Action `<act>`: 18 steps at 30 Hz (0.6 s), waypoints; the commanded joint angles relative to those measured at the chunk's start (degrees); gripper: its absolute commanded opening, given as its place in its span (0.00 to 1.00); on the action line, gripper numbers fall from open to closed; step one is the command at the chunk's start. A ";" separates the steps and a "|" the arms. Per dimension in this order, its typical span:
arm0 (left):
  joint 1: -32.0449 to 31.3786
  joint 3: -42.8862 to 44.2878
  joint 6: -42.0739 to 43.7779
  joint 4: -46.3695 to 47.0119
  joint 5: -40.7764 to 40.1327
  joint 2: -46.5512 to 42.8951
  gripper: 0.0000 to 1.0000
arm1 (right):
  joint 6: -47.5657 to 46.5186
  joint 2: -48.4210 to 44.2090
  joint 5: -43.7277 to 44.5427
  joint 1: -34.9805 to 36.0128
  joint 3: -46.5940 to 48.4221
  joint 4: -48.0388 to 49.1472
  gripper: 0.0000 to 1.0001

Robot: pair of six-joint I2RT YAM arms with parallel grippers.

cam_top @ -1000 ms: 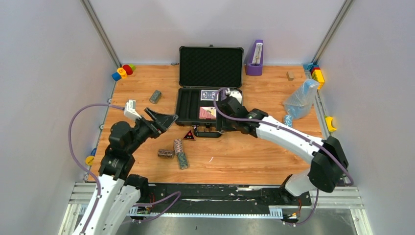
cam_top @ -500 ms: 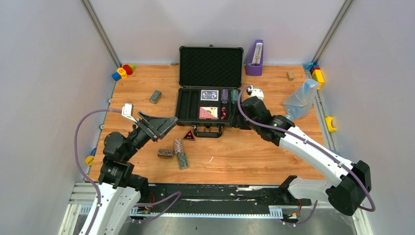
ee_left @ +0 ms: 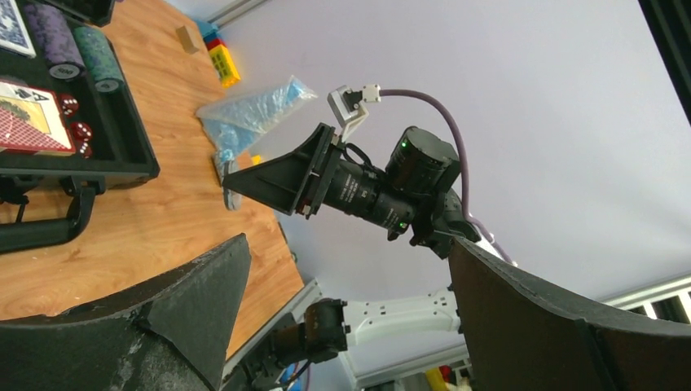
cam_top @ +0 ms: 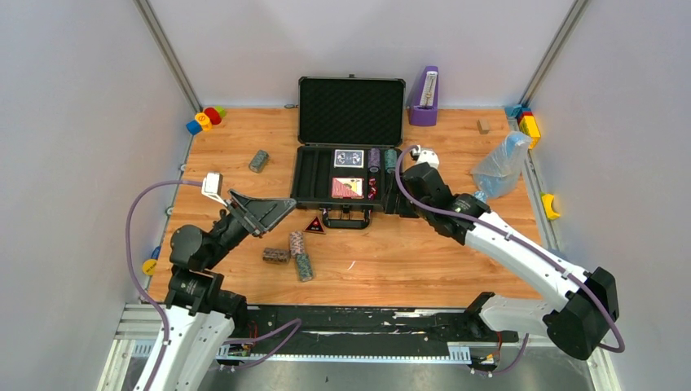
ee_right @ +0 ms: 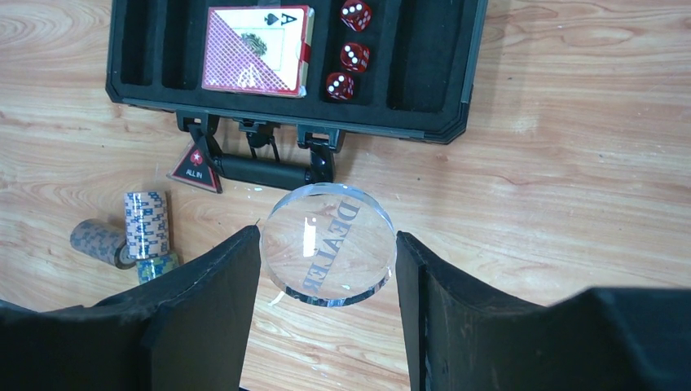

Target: Pack up texas hold em set

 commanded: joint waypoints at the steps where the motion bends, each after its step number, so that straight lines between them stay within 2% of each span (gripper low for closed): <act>1: -0.06 1.01 1.87 4.82 3.63 0.86 0.97 | -0.69 -2.29 0.29 -0.36 -0.47 3.12 0.42; 3: -0.05 0.23 2.22 5.78 3.07 0.35 0.97 | -0.80 -2.14 0.31 -0.55 -0.54 3.52 0.42; 7: -0.04 1.76 14.01 -9.95 -2.07 -0.53 1.00 | -0.82 -0.22 -0.35 -0.80 0.30 4.46 0.42; 9: 0.00 1.51 19.21 -14.69 -4.22 -0.35 1.00 | -0.98 1.11 -0.67 -0.83 0.83 5.21 0.42; 13: -0.04 -0.62 25.99 -16.21 -5.74 -0.14 1.00 | -1.72 5.68 -0.82 -0.92 3.53 5.88 0.42; 18: -0.04 0.05 36.83 -18.12 -2.01 3.64 1.00 | -1.85 11.42 -1.68 -0.98 8.57 6.69 0.41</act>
